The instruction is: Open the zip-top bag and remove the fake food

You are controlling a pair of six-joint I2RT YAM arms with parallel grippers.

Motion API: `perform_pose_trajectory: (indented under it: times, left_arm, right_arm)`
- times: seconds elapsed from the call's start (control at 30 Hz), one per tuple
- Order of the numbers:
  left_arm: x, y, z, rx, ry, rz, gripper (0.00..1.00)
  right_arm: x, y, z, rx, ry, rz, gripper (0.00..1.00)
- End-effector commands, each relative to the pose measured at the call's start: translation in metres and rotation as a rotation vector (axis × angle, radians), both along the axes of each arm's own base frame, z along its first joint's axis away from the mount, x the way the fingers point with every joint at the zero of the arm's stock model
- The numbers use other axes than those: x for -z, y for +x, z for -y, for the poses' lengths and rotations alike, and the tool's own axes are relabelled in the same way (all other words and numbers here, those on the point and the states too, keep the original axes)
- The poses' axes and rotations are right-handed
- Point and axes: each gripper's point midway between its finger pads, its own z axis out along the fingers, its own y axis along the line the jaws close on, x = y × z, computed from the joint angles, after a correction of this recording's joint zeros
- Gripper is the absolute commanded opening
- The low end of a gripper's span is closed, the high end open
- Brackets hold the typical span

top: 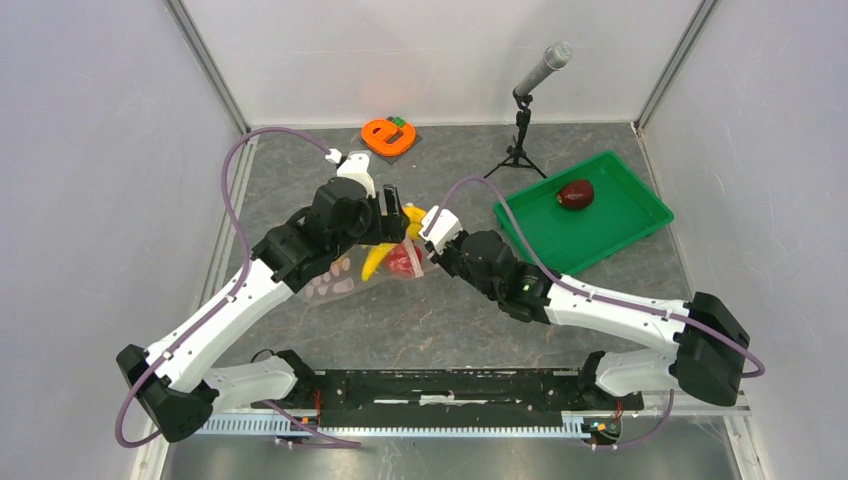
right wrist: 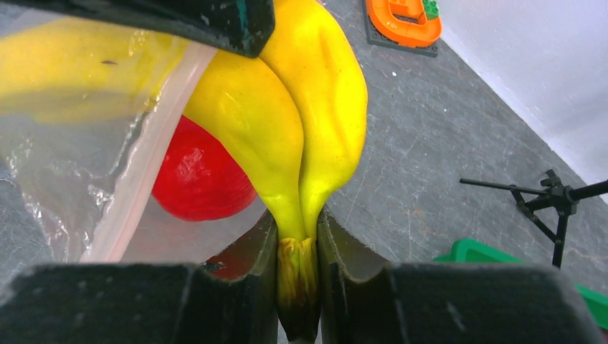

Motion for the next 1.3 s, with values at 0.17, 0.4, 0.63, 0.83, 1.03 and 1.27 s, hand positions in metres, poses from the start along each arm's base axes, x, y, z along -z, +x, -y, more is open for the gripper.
perform_pose_trajectory:
  times: [0.17, 0.4, 0.63, 0.83, 1.03, 1.27]
  left_arm:
    - [-0.001, 0.004, -0.026, -0.095, 0.095, 0.029, 0.50]
    - [-0.017, 0.002, -0.050, -0.178, 0.116, 0.081, 0.02]
    - [-0.018, -0.003, -0.068, -0.226, 0.139, 0.113, 0.02]
    - [-0.004, -0.007, -0.072, -0.235, 0.142, 0.091, 0.02]
    - [0.006, -0.013, -0.076, -0.232, 0.147, 0.083, 0.02]
    - [0.023, -0.020, -0.071, -0.188, 0.122, 0.079, 0.02]
  right_arm:
    - [-0.083, -0.004, -0.023, -0.040, 0.170, 0.133, 0.00]
    - [-0.084, -0.001, -0.014, -0.001, 0.157, 0.156, 0.00]
    - [-0.084, 0.005, 0.018, 0.125, 0.175, 0.177, 0.00]
    - [-0.087, 0.007, 0.047, 0.196, 0.216, 0.182, 0.00]
    - [-0.080, 0.022, 0.099, 0.315, 0.240, 0.150, 0.00]
    - [-0.061, 0.051, 0.195, 0.621, 0.188, 0.132, 0.00]
